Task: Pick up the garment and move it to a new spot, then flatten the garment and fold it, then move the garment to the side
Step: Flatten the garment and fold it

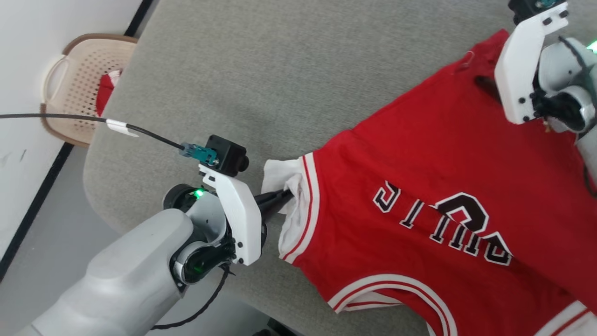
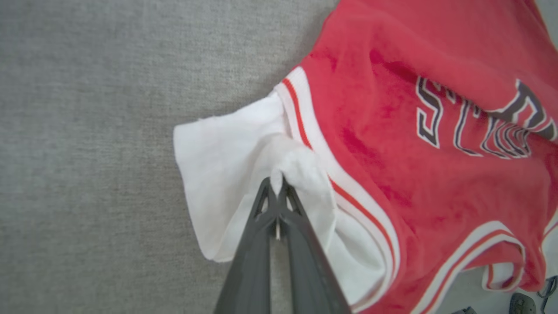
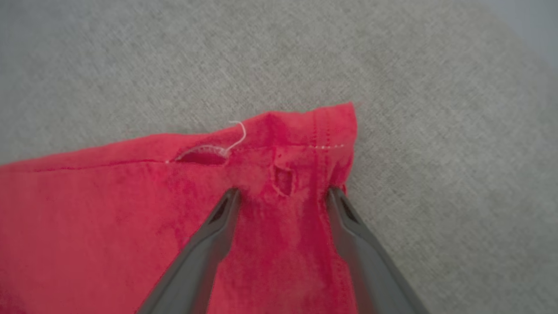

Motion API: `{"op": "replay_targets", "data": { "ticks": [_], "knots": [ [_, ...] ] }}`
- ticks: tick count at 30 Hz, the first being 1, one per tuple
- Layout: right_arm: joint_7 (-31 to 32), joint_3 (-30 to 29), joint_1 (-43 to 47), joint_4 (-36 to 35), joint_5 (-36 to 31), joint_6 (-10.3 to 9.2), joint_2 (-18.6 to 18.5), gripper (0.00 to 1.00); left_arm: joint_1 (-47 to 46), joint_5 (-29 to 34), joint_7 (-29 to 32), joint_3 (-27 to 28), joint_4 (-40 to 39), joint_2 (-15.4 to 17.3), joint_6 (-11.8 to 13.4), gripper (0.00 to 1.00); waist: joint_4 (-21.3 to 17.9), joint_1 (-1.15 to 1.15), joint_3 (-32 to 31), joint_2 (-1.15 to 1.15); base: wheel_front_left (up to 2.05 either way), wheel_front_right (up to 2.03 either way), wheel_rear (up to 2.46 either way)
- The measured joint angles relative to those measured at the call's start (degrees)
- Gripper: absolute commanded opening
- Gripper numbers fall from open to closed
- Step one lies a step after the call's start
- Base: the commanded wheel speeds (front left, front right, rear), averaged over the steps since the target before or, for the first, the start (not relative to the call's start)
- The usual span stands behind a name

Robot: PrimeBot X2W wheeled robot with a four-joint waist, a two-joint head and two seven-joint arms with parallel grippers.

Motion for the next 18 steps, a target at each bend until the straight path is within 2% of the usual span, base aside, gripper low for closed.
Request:
{"op": "replay_targets", "data": {
  "ticks": [7, 8, 9, 13, 18],
  "knots": [
    [3.85, 5.90, -2.99, 5.90, 4.13, -0.02, -1.05, 1.00, -0.03, -0.14, -0.40, -0.33, 3.07, -1.41, -1.42, 0.00, 1.21, 0.00, 0.12, 0.00, 0.00, 0.00, 0.00],
    [4.05, 6.42, -3.11, 6.14, 4.88, -0.02, -1.23, 0.55, -0.03, -0.19, -0.46, -0.35, 3.46, -1.42, -1.59, 0.00, 1.19, 0.00, 0.03, 0.00, 0.00, 0.00, 0.00],
    [4.00, 6.81, -3.12, 6.24, 5.53, -0.02, -1.46, 0.00, -0.06, -0.26, -0.46, -0.36, 3.85, -1.40, -1.82, 0.00, 1.13, 0.00, -0.10, 0.00, 0.00, 0.00, 0.00],
    [1.56, 8.59, -3.09, 6.61, 7.34, 0.01, -2.60, 0.00, -0.81, -0.62, 0.05, -0.38, 4.81, -0.57, -2.32, 0.00, 0.19, 0.00, -0.83, 0.00, 0.00, 0.00, 0.00],
    [-2.10, 9.82, -2.99, 5.19, 9.01, 0.05, -3.49, 0.00, -3.05, -0.59, 2.07, 0.22, 4.58, 3.38, -2.76, 0.00, -2.31, 0.00, -2.24, 0.00, 0.00, 0.00, 0.00]
  ]
}}
